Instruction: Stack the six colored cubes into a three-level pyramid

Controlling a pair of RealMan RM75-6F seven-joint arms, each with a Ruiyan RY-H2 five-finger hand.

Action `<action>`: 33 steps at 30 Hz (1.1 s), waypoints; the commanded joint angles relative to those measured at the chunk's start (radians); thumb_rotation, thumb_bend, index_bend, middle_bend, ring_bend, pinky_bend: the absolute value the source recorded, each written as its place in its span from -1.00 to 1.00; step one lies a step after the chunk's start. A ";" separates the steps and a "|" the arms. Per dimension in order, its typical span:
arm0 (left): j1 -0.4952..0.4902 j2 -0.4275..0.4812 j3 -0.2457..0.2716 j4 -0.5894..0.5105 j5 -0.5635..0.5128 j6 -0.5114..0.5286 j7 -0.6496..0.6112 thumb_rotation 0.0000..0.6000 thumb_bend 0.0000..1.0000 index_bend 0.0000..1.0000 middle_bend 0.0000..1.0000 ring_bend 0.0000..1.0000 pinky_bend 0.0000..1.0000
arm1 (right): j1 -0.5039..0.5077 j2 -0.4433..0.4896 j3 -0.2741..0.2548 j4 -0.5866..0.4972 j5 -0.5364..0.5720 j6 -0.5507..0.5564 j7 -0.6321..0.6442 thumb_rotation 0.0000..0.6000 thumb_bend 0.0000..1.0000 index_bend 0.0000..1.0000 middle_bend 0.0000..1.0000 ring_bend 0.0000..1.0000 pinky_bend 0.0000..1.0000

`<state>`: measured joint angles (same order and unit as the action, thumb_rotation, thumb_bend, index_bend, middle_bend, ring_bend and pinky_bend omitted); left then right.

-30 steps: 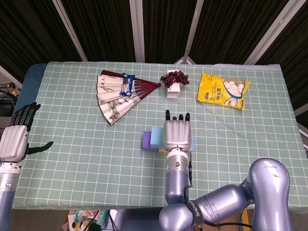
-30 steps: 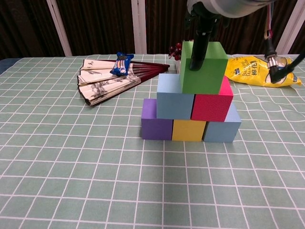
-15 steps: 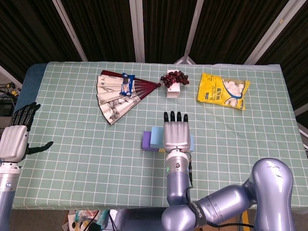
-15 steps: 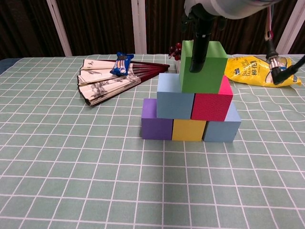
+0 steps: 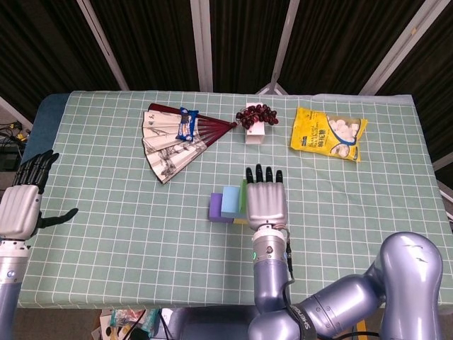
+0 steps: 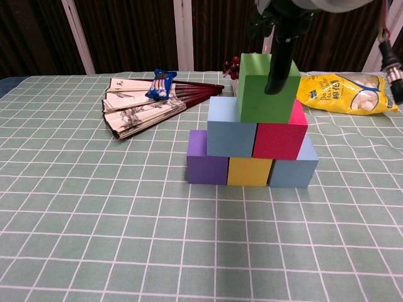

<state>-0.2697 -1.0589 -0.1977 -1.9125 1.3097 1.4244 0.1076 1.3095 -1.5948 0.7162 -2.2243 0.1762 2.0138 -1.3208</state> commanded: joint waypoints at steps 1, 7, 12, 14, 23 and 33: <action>0.003 0.003 0.001 -0.004 0.006 0.006 -0.001 1.00 -0.91 -1.00 -0.97 -1.00 -1.00 | -0.012 0.019 -0.017 -0.014 -0.011 0.008 -0.002 1.00 -0.42 -1.00 -0.90 -0.99 -0.83; 0.008 0.009 0.003 -0.012 0.018 0.013 -0.002 1.00 -0.91 -1.00 -0.97 -1.00 -1.00 | -0.056 0.075 -0.042 -0.046 -0.021 0.015 0.002 1.00 -0.42 -1.00 -0.90 -0.99 -0.84; 0.010 0.014 0.006 -0.021 0.029 0.018 -0.001 1.00 -0.91 -1.00 -0.97 -1.00 -1.00 | -0.122 0.154 -0.049 -0.086 0.008 0.029 0.001 1.00 -0.42 -1.00 -0.90 -0.99 -0.84; 0.012 0.014 0.008 -0.022 0.035 0.021 0.001 1.00 -0.91 -1.00 -0.97 -1.00 -1.00 | -0.166 0.199 -0.072 -0.116 -0.008 0.010 0.013 1.00 -0.42 -1.00 -0.90 -0.99 -0.85; 0.017 0.000 0.014 0.002 0.039 0.027 0.005 1.00 -0.91 -1.00 -0.97 -1.00 -1.00 | -0.391 0.381 -0.313 -0.132 -0.266 -0.149 0.155 1.00 -0.42 -1.00 -0.90 -0.99 -0.92; 0.031 -0.079 0.042 0.090 0.108 0.070 -0.015 1.00 -0.90 -1.00 -0.98 -1.00 -1.00 | -0.735 0.557 -0.644 -0.011 -0.792 -0.406 0.606 1.00 -0.42 -1.00 -0.90 -1.00 -0.96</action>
<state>-0.2431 -1.1239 -0.1648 -1.8384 1.4042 1.4848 0.0917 0.7162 -1.1165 0.2069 -2.2966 -0.4387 1.7197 -0.8934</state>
